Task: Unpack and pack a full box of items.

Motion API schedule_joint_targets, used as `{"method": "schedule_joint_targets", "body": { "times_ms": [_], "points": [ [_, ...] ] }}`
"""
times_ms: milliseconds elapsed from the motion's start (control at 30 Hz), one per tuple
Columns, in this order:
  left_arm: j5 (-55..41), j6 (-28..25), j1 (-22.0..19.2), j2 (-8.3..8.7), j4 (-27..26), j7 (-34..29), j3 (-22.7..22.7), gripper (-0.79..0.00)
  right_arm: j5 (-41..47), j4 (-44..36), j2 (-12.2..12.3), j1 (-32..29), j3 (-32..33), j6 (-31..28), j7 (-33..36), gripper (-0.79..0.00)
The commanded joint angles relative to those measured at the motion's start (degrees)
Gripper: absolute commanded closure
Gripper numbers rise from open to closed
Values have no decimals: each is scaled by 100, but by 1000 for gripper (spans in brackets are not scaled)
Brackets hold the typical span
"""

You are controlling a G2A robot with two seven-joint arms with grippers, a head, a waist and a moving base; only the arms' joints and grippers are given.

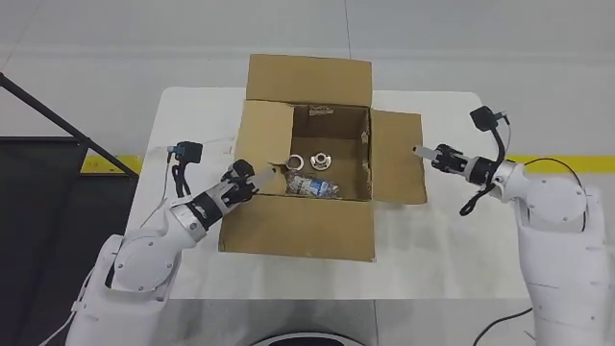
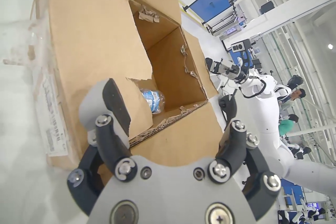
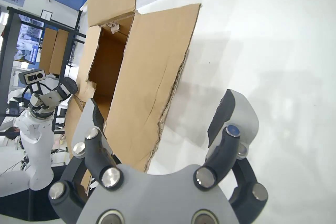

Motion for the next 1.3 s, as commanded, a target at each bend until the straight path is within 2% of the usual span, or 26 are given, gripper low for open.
{"method": "schedule_joint_targets", "body": {
  "times_ms": [0,267,567,633,833,1000,1133,1267],
  "points": [
    [-20,-12,-2,6,-37,44,-10,-785,241,206,6,112,-95,-110,155,-785],
    [-194,-38,60,45,-379,155,-303,-785,1403,965,19,490,-385,-519,683,-785],
    [-580,-227,342,128,-606,-31,-1122,-785,2830,1438,60,908,-455,-771,1338,-785],
    [-990,-347,427,141,-577,-139,-1306,-785,3059,1409,62,980,-523,-791,1467,-785],
    [-1870,-555,769,214,-467,-831,-2002,-785,3437,951,34,981,-801,-1005,1217,-785],
    [-2526,-466,1171,304,-367,-2006,-2541,-785,3429,426,1,876,-1149,-1202,945,-785],
    [-2546,-475,1431,362,-317,-2657,-2658,-785,3067,130,-21,849,-1458,-1316,640,-785],
    [-2464,-444,1518,397,-213,-2886,-2511,-785,2547,-77,-41,847,-1753,-1317,269,-785]
  ]
}}
